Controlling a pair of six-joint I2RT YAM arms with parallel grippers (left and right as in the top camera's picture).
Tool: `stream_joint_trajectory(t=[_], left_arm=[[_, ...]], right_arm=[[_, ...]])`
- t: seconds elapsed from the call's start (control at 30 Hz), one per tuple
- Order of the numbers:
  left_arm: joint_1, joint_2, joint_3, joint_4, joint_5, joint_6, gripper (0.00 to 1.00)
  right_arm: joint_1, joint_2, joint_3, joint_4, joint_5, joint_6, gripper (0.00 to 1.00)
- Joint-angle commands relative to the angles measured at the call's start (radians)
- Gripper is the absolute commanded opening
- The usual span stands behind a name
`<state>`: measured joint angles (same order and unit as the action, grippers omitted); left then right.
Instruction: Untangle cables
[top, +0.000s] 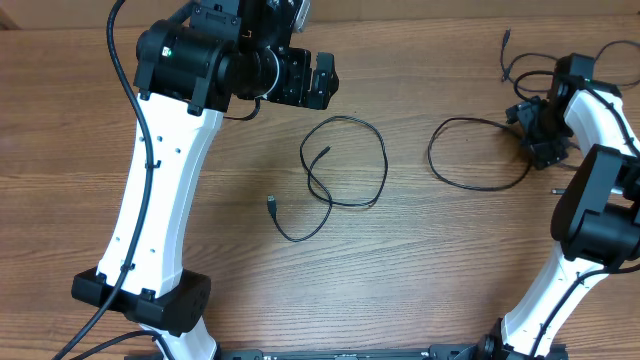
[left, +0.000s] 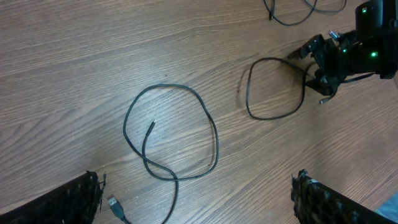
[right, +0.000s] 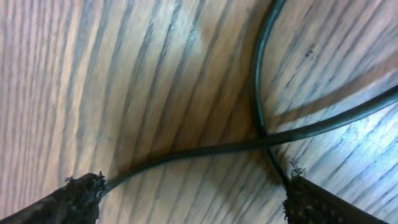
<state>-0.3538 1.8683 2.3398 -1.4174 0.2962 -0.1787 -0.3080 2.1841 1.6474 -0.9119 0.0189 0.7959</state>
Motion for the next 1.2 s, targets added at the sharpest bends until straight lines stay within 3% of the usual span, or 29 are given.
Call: stream_joint_trajectory(t=[0.0, 0.3, 0.5, 0.63, 0.83, 1.17], left_arm=[[-0.005, 0.002, -0.003, 0.0, 0.007, 0.026, 1.0], [-0.005, 0.002, -0.003, 0.002, 0.007, 0.026, 0.99], [-0.005, 0.003, -0.003, 0.013, 0.008, 0.026, 0.99], [-0.005, 0.004, -0.003, 0.023, 0.008, 0.026, 0.99], [-0.005, 0.004, -0.003, 0.034, 0.008, 0.026, 0.99], [-0.005, 0.004, -0.003, 0.027, 0.008, 0.026, 1.0]], right_arm=[[-0.009, 0.043, -0.005, -0.015, 0.021, 0.006, 0.99], [-0.028, 0.043, 0.071, -0.041, 0.013, -0.071, 1.0], [-0.065, 0.038, 0.285, -0.209, -0.023, -0.074, 1.0], [-0.072, 0.038, 0.381, -0.304, -0.031, -0.178, 1.0], [-0.064, 0.051, 0.316, -0.302, -0.027, -0.108, 1.0], [-0.054, 0.051, 0.09, -0.116, -0.059, -0.007, 1.0]])
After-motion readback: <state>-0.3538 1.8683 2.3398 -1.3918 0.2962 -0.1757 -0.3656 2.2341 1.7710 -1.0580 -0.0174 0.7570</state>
